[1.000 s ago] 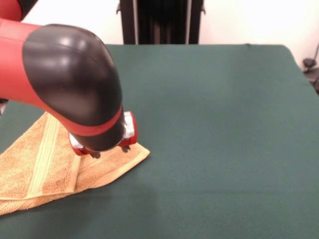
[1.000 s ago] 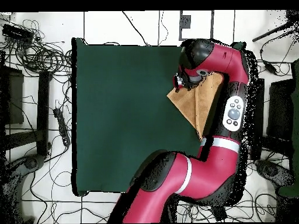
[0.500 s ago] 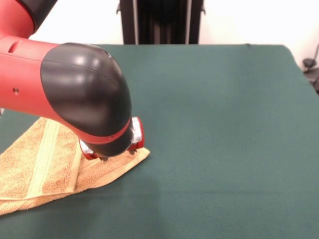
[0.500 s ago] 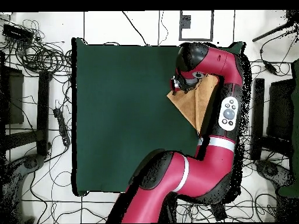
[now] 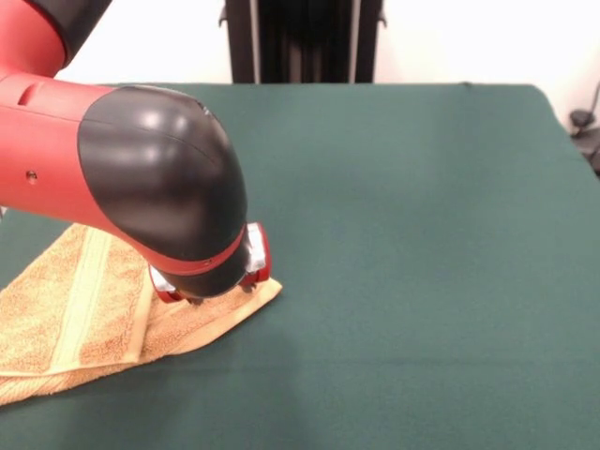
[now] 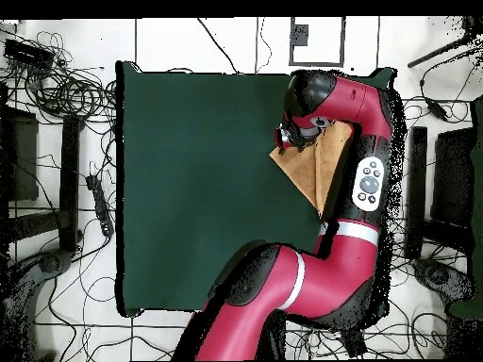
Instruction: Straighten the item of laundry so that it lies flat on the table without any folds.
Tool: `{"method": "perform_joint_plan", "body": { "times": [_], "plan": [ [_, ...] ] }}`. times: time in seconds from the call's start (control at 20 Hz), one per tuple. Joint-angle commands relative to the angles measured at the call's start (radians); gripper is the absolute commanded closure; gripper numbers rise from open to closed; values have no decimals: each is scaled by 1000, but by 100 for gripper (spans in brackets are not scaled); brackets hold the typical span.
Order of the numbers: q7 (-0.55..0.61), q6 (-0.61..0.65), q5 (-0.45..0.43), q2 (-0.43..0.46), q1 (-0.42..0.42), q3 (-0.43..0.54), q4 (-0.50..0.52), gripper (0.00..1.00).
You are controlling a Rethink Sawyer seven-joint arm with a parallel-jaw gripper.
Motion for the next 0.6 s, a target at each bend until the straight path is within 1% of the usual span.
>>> {"method": "perform_joint_plan", "body": {
  "times": [0.05,0.3,0.6],
  "plan": [
    [224,-55,-21,44,35,31,43,0],
    [230,-82,-23,78,35,43,32,0],
    [256,-69,-12,131,25,84,-5,0]
  ]
}}
